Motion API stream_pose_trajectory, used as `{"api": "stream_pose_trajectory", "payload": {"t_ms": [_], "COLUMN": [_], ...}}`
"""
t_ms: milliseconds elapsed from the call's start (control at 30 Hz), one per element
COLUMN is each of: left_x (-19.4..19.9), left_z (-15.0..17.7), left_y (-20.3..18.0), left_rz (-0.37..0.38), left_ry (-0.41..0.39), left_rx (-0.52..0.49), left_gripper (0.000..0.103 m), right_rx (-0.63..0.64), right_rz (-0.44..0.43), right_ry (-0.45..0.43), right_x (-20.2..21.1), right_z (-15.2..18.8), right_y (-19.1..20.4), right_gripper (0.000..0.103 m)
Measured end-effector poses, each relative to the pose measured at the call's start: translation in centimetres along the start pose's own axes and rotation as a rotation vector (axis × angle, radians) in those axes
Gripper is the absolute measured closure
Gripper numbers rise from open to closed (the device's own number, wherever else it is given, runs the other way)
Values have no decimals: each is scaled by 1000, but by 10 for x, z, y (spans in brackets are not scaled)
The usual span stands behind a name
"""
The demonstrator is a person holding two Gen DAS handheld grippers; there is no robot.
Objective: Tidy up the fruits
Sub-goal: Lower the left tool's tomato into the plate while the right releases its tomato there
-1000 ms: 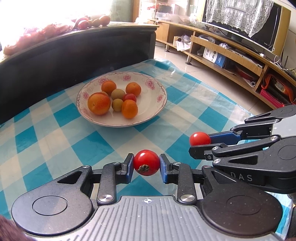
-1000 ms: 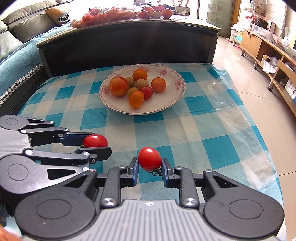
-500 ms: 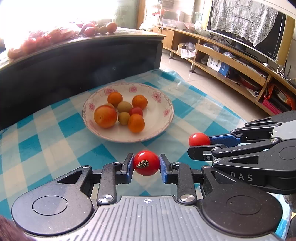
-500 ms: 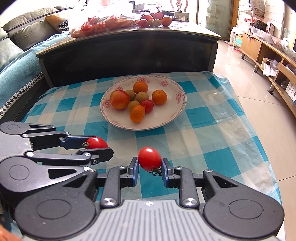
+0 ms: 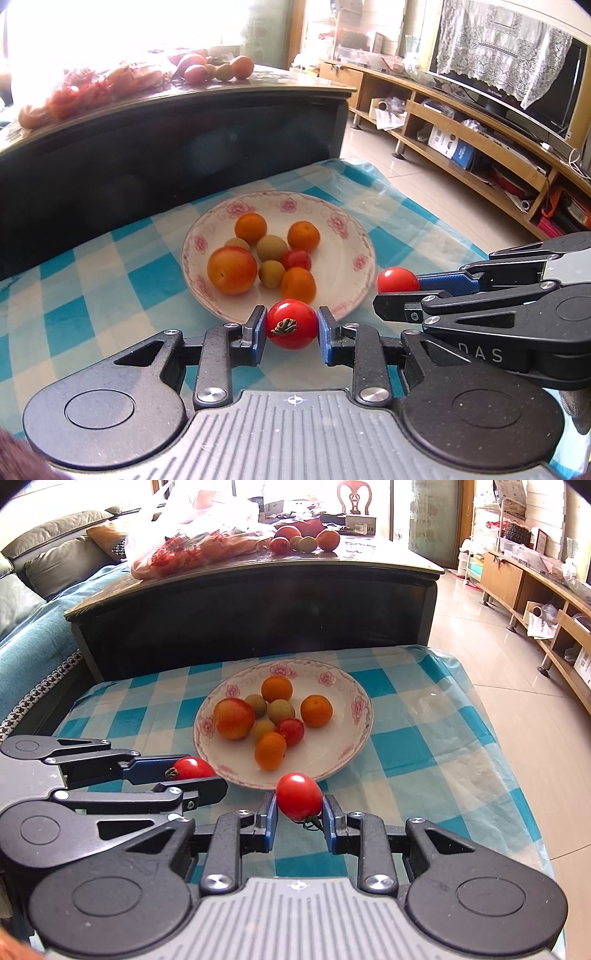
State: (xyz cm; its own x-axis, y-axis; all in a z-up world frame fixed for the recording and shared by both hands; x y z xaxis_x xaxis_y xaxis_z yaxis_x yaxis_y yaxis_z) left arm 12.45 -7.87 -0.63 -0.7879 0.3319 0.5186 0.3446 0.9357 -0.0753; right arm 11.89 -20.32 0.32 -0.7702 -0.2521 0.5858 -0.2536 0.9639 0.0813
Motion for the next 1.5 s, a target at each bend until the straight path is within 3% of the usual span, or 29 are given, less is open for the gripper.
{"api": "stream_pose_trajectory", "payload": {"t_ms": [1067, 1500], "left_x": [-46, -48], "left_z": [-2, -4], "left_y": [27, 28], "left_rz": [-62, -70], "left_ry": [50, 42], "left_rx": [48, 45], "left_gripper": [67, 60], "right_rx": [29, 27], "right_rz": [-28, -16], "right_ry": [20, 19], "right_x": [-72, -83], "right_z": [-20, -19], "right_y": [-6, -7], "right_gripper": [73, 72]}}
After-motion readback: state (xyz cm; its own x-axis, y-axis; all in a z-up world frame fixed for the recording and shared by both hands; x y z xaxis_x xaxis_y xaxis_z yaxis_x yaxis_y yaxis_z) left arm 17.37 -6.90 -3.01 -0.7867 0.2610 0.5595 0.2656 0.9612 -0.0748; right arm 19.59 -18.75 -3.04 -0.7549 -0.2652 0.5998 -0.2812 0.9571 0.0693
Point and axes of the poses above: each gripper's, at about its wrist camera, not at the fingertips, and x roughly against the way its jaws point, y to its left, z to its underside, the point moved 3 cm from there along -x, roughly the way its jaws point, and after that the axes turned 12 degrees about -y, right-handed, at the moved point
